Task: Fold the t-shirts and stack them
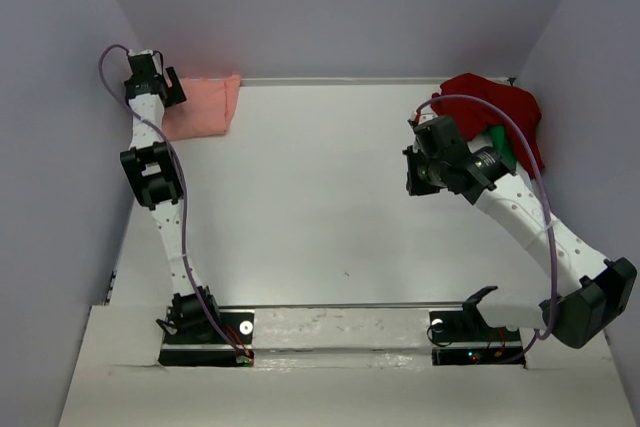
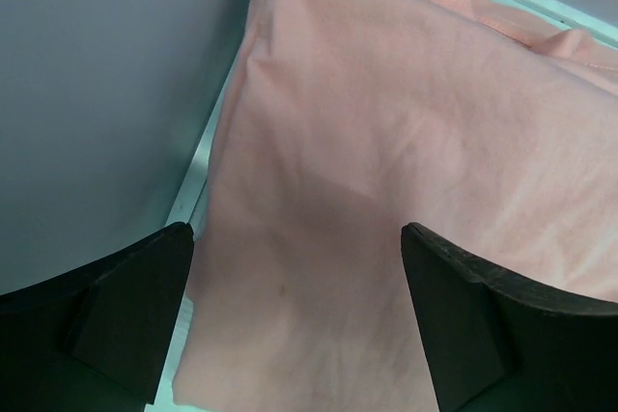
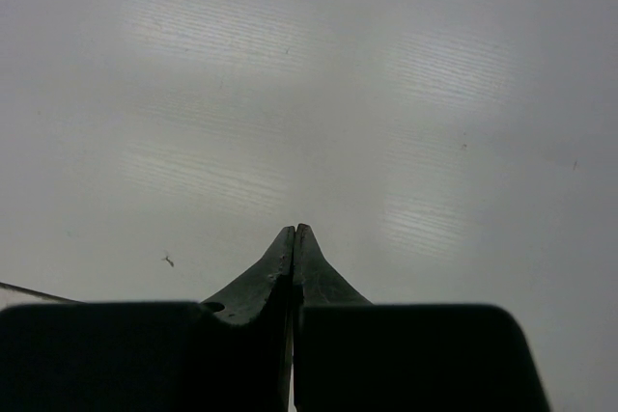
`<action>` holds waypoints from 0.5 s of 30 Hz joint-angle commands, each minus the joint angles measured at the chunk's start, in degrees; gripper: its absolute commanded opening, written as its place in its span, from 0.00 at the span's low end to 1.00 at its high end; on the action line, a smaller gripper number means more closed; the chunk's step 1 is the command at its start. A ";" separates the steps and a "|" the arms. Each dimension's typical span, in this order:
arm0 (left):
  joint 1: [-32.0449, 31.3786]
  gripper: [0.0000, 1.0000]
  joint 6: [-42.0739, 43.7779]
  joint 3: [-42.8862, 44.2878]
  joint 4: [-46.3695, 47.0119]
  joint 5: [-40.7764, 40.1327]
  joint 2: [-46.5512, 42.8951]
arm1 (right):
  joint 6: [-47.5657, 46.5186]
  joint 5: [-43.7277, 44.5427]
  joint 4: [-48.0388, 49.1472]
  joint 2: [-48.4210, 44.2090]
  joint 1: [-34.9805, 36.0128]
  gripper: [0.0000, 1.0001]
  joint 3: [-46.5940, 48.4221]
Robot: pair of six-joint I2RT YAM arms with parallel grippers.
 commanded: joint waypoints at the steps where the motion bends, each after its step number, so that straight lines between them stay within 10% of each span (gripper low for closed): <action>1: -2.96 0.99 0.30 -2.34 1.79 -2.21 -11.58 | -0.40 -0.69 3.62 -0.21 0.33 0.00 -1.55; 15: -18.62 0.99 -1.01 -17.99 -3.74 -12.41 -43.41 | 0.83 -6.31 15.84 9.02 0.33 0.00 -3.05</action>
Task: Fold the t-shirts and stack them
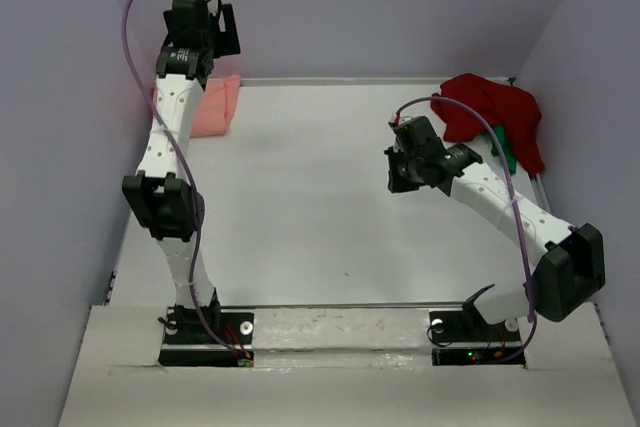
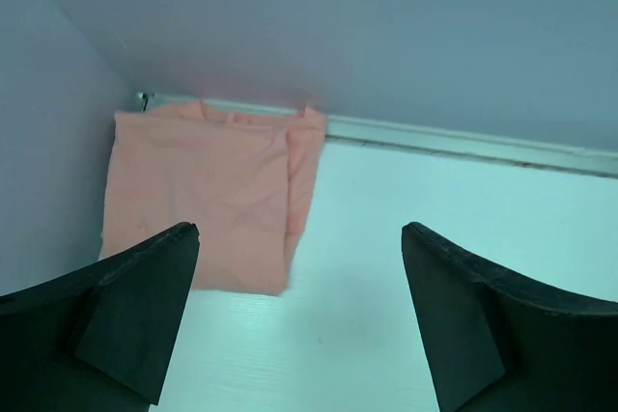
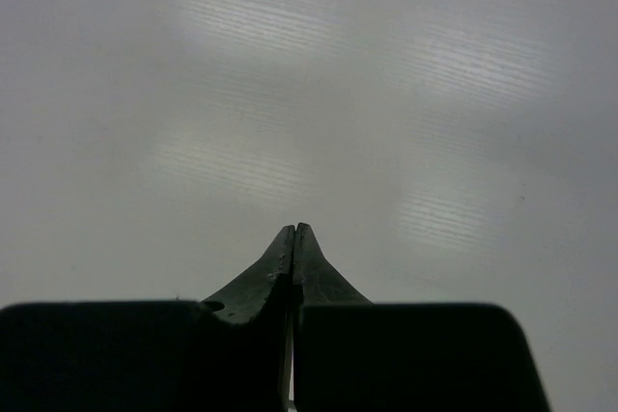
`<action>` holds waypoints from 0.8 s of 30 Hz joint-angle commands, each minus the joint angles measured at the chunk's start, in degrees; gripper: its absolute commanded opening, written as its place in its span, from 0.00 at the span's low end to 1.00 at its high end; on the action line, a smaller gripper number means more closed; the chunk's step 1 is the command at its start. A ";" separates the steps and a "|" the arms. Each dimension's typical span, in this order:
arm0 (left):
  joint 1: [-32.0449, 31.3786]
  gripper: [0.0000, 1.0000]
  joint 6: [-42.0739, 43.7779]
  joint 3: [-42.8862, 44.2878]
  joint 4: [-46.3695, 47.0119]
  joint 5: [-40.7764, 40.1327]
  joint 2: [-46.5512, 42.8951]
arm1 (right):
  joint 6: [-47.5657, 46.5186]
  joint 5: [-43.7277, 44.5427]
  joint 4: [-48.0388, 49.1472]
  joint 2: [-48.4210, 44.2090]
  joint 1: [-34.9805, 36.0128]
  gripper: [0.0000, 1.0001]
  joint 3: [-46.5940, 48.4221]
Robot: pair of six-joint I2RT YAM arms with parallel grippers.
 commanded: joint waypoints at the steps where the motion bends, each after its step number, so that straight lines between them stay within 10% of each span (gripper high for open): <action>1: 0.20 0.99 -1.62 -2.94 -1.99 -2.53 -12.25 | 0.35 -3.43 6.11 2.44 0.33 0.00 1.41; 13: -3.58 0.60 -6.28 5.85 -11.23 -15.26 4.96 | 0.52 -6.95 7.52 4.12 0.33 0.00 7.12; 24: -4.64 0.59 -3.74 14.46 -7.72 -17.63 18.06 | 0.00 -2.38 5.68 -0.71 0.33 0.00 3.53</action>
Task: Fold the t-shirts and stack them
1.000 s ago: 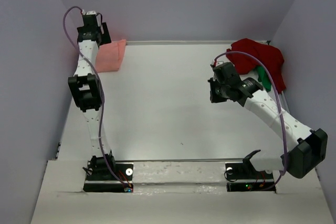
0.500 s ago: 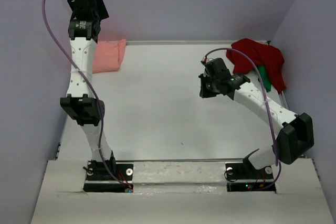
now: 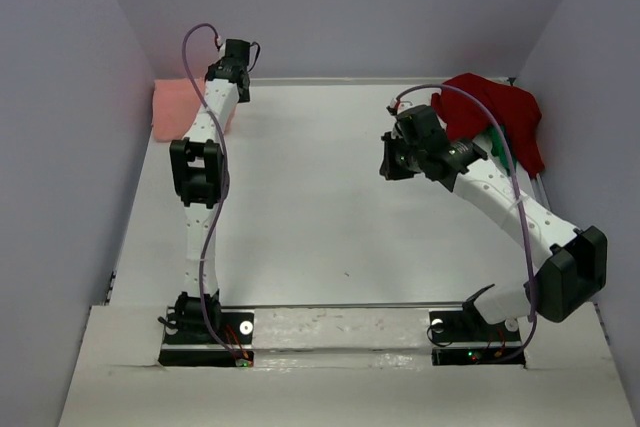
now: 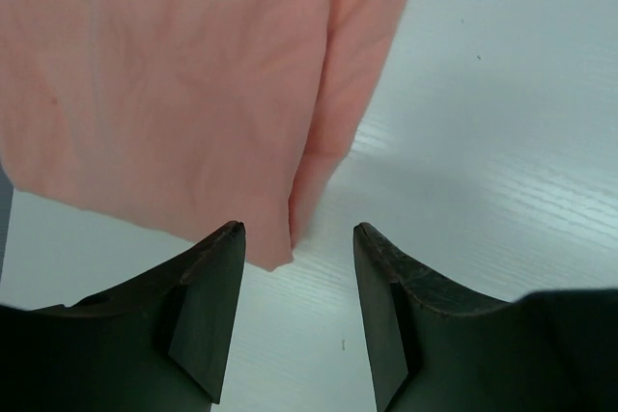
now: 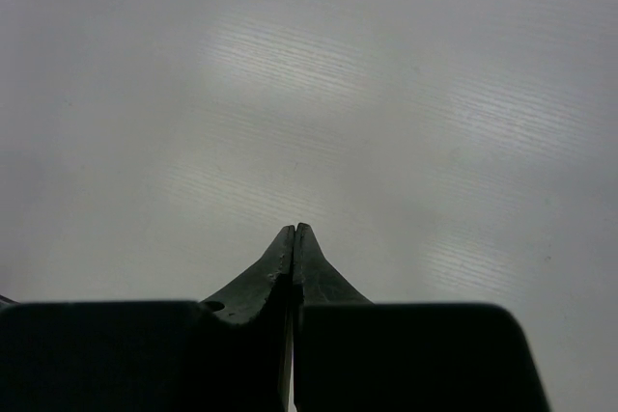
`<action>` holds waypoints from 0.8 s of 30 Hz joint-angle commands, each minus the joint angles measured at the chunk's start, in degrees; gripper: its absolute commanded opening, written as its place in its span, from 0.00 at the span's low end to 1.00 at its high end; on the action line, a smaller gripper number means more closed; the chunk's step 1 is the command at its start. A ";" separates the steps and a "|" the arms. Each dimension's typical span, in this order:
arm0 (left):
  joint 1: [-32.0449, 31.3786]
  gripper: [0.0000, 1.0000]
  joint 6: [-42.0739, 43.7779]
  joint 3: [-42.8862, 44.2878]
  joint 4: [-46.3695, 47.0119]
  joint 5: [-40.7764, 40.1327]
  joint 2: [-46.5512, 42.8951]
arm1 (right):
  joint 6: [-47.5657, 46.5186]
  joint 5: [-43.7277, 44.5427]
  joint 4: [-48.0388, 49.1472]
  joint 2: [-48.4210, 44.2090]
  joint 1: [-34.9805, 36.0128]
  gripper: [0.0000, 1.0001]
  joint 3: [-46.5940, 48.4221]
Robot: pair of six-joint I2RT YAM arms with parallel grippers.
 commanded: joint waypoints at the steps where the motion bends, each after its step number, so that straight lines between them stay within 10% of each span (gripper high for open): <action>1: 0.44 0.59 1.75 6.16 5.13 -6.05 -2.07 | 0.06 1.88 0.39 -3.27 0.33 0.00 -0.96; 24: 4.21 0.62 10.28 8.27 20.08 -0.70 7.69 | 2.00 1.10 -2.78 -8.37 0.33 0.00 -7.03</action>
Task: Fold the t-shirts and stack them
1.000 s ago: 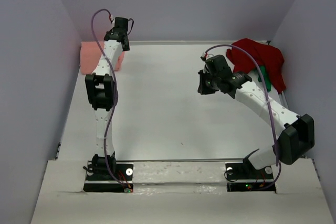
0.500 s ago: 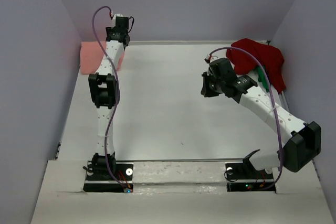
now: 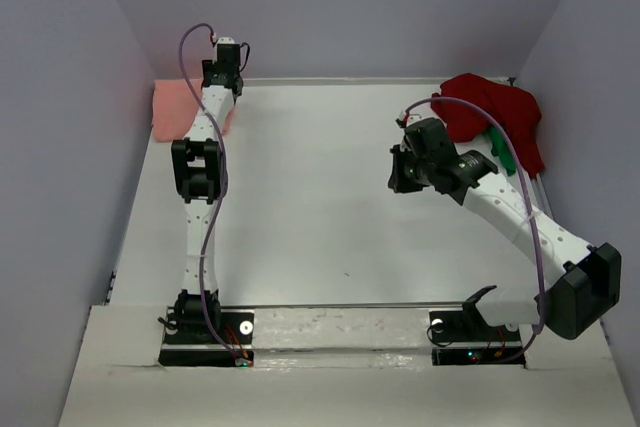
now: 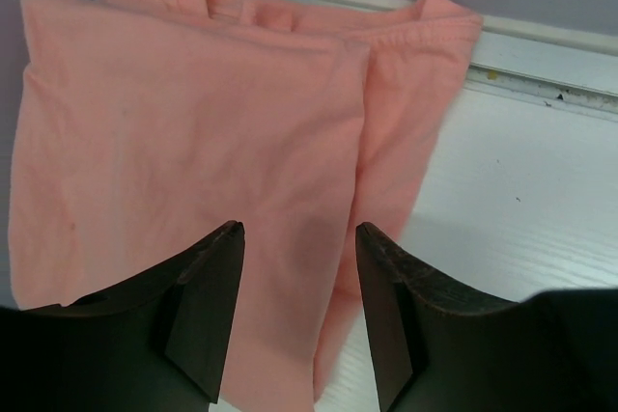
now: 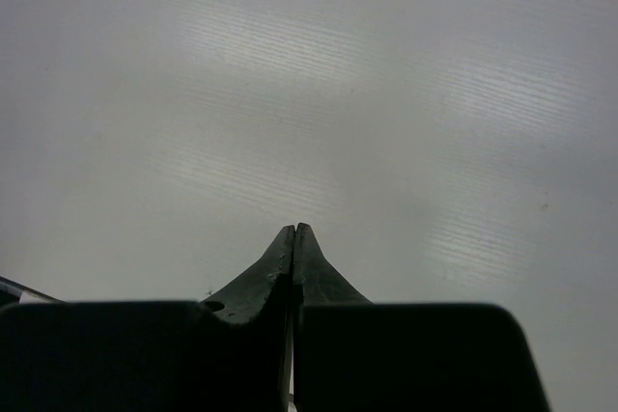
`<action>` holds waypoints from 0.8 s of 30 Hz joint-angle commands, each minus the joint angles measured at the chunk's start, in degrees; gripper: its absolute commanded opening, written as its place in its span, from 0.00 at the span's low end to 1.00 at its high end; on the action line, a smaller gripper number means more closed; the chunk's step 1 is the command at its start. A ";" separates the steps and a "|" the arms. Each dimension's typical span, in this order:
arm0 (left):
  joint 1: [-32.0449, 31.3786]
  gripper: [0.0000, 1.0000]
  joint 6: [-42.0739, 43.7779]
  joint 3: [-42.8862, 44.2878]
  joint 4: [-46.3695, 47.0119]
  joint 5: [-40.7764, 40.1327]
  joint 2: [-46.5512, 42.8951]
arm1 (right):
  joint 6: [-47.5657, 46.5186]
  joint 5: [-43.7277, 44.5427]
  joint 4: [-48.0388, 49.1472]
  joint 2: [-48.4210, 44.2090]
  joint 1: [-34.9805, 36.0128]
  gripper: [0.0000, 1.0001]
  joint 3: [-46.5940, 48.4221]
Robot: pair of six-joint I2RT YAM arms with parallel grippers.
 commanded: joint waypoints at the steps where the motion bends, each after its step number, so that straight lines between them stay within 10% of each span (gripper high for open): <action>1: 1.55 0.62 2.19 3.24 5.55 1.18 -0.33 | 0.77 -0.02 -0.92 -2.12 0.33 0.00 -0.78; 24: 1.46 0.68 6.32 2.28 8.46 5.58 4.25 | 1.39 -1.17 -3.56 -2.64 0.33 0.00 0.72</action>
